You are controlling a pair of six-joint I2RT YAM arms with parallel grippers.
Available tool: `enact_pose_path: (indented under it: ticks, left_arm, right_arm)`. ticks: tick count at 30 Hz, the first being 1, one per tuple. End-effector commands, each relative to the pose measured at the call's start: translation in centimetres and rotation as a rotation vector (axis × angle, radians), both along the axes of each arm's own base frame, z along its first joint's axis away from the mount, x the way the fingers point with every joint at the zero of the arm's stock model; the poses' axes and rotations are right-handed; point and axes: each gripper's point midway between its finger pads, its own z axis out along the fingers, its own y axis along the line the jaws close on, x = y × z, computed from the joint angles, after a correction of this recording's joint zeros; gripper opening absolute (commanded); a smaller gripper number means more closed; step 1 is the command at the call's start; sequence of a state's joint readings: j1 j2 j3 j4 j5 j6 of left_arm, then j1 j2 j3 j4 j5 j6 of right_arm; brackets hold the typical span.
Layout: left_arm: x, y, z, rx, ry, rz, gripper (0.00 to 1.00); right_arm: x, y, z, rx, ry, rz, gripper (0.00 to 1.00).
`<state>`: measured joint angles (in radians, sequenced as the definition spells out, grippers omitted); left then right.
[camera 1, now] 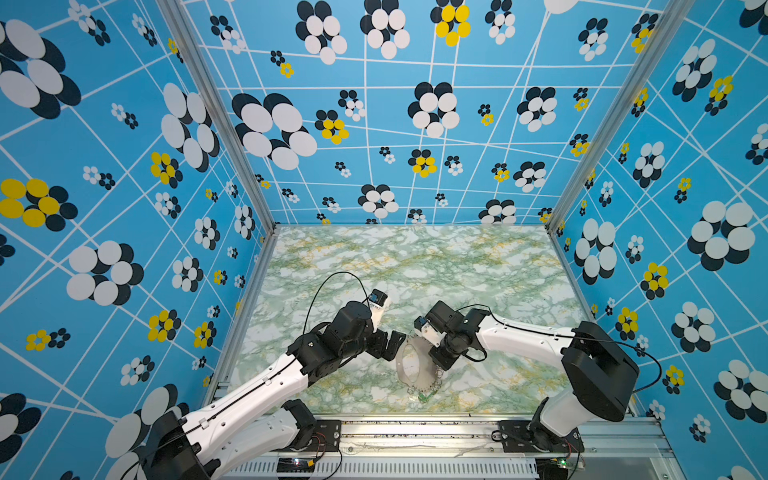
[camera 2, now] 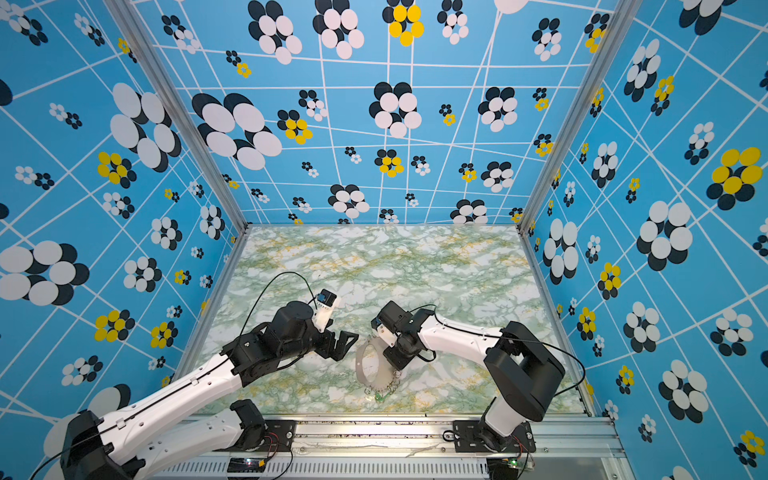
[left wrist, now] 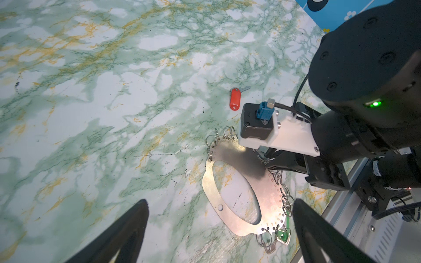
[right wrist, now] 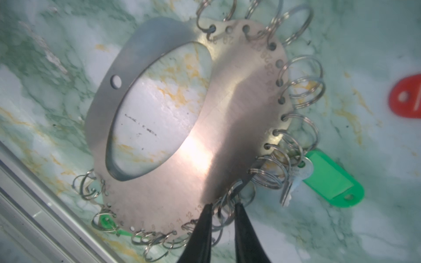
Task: Put the keys on the keyring
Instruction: 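Lift the ring plate upright with the right gripper while the left gripper approaches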
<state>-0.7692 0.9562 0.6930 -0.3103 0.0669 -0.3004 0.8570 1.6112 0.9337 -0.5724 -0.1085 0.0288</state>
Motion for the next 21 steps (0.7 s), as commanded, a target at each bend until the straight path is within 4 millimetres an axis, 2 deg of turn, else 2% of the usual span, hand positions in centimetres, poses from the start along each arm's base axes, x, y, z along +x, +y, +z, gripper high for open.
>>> enact_pose_path:
  ticks: [1,9,18,21]
  left_arm:
    - [-0.07,0.52,-0.38,-0.002,0.011,0.016,0.99]
    - [-0.03,0.68,-0.3,-0.009,0.007,0.02,1.0]
    - [-0.07,0.98,-0.35,-0.013,0.006,0.026,0.99]
    - [-0.02,0.91,-0.25,-0.02,0.005,0.027,0.99]
  right_arm:
    - [-0.11,-0.15,0.09,-0.029,0.008,0.009,0.21]
    - [0.1,-0.34,-0.04,-0.042,0.001,0.0,0.16]
    - [0.26,-0.51,-0.32,-0.068,0.008,-0.005,0.16]
    - [0.27,-0.6,-0.32,-0.073,0.007,-0.007,0.11]
